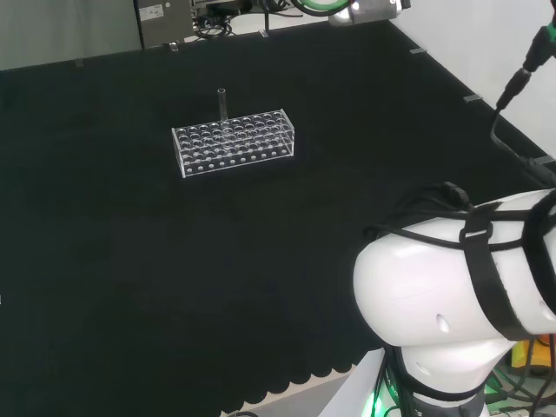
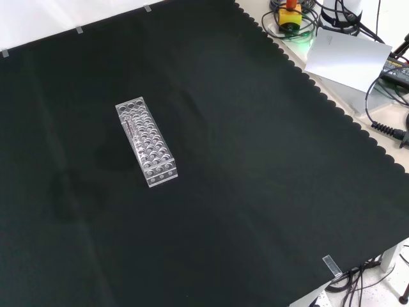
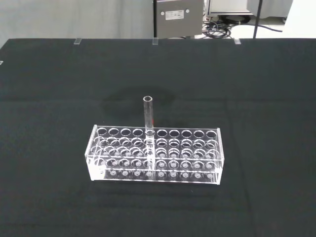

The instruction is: Pick up the test tube.

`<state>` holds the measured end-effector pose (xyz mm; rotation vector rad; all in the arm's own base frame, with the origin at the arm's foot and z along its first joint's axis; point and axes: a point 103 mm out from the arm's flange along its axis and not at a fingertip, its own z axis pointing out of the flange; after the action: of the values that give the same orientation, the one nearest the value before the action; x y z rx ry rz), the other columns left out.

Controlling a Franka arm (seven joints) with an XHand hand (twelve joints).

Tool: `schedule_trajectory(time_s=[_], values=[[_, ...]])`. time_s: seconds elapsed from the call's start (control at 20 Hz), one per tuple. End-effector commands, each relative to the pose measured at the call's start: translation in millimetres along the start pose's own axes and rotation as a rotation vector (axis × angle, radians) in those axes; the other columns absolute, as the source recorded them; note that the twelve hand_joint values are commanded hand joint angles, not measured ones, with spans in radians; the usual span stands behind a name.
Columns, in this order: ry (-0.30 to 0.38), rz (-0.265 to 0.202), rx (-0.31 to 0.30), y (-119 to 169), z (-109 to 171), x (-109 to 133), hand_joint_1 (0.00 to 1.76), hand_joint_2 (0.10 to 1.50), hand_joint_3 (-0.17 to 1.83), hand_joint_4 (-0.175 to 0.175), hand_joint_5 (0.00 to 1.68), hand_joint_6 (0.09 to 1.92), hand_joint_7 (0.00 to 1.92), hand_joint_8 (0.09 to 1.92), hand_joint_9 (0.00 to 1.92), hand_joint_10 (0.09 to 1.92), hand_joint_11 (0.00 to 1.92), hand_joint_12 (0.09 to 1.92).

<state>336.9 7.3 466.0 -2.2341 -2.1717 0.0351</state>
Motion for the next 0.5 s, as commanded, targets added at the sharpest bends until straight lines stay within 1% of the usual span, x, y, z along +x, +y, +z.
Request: schedule_trajectory(time_s=[0.05,0.2,0.35,0.5], values=[[0.020,-0.057,-0.007,58.6,8.5,12.7,0.73,1.03,-0.17,-0.085,0.18,0.09,0.04,0.81,0.06,0.96,0.00,1.57],[0.018,-0.067,0.010,75.7,12.7,18.1,0.74,1.03,-0.17,-0.092,0.20,0.09,0.06,0.84,0.11,0.98,0.00,1.61],[-0.007,-0.087,0.024,92.5,17.0,25.2,0.75,1.03,-0.17,-0.095,0.21,0.09,0.07,0.85,0.14,0.98,0.02,1.62],[-0.014,-0.098,0.044,110.9,22.6,31.2,0.75,1.03,-0.17,-0.097,0.21,0.09,0.08,0.86,0.17,0.97,0.03,1.62]])
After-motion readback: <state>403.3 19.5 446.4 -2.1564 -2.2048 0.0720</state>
